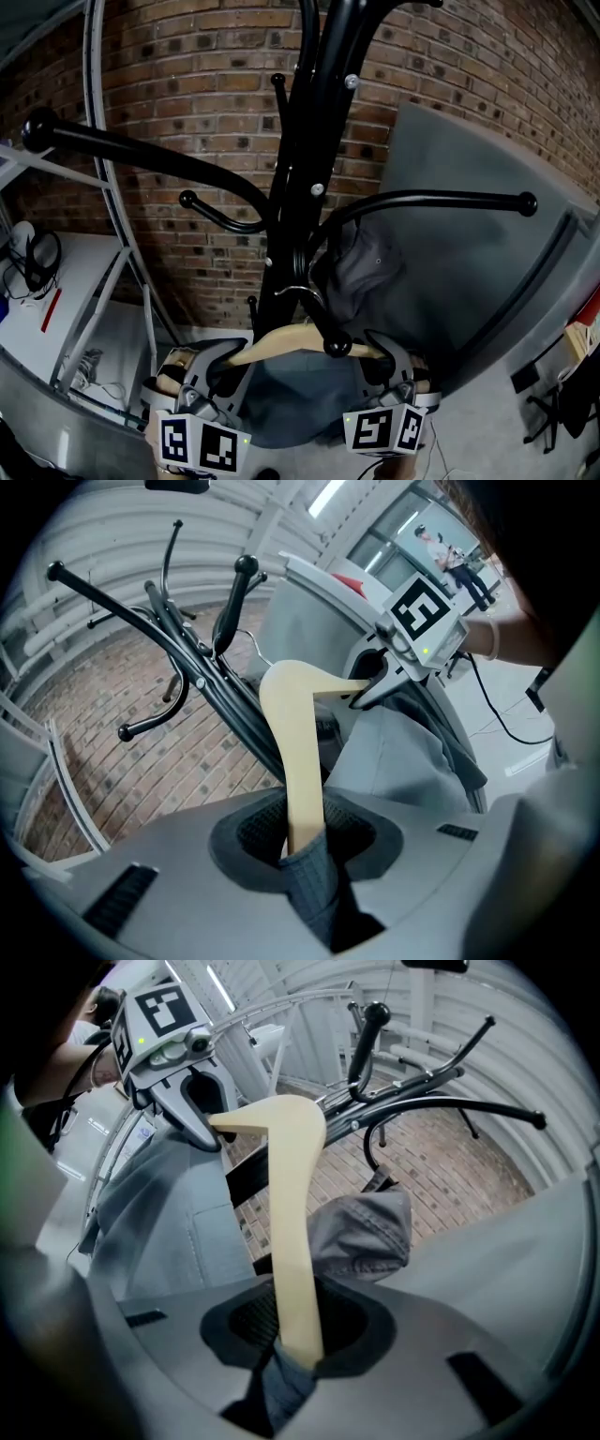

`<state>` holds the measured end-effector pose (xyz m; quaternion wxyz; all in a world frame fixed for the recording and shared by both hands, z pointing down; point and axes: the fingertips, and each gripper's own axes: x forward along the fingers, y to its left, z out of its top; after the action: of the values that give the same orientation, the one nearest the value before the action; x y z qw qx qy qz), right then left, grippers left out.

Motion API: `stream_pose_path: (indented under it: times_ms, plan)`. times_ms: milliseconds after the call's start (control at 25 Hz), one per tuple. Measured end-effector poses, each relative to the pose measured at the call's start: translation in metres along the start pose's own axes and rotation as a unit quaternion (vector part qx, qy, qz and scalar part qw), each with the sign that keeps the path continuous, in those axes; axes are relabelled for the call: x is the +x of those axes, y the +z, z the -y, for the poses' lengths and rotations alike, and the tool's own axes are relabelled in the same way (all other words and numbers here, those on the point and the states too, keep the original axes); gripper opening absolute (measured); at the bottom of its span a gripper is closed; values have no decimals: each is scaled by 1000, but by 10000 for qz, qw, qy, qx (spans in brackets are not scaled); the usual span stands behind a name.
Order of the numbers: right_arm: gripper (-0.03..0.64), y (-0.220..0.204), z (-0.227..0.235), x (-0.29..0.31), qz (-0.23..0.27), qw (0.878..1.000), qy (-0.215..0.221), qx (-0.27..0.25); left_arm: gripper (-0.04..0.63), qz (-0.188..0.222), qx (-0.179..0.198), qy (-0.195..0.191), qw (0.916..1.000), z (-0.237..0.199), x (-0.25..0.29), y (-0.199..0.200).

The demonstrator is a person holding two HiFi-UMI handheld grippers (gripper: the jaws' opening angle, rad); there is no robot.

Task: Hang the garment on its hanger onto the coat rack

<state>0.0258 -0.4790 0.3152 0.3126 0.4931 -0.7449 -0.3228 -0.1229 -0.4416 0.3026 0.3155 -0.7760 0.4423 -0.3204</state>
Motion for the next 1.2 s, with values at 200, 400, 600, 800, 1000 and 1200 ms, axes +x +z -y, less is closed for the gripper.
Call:
stream_pose_path:
  times_ms: [200, 400, 600, 800, 1000, 1200]
  plan:
    - [89, 0, 1, -1, 34, 9998, -86, 150, 100, 157, -76, 125, 9998, -2, -2, 0]
    - [137, 3, 5, -7, 92, 9994, -196, 277, 137, 270, -23, 316, 9991, -4, -7, 2]
    - [175, 8, 5, -16, 148, 9993, -235, 235, 153, 321, 105, 519, 9981, -5, -13, 4]
    - [175, 7, -1, -29, 102, 9995, -253, 169, 160, 356, 157, 694, 9968, -1, -23, 5]
    - [175, 4, -3, -44, 65, 9993, -313, 193, 164, 398, 147, 797, 9959, 2, -33, 9]
    - [175, 2, -9, -58, 76, 9993, -281, 251, 169, 423, 122, 864, 9953, 9, -42, 10]
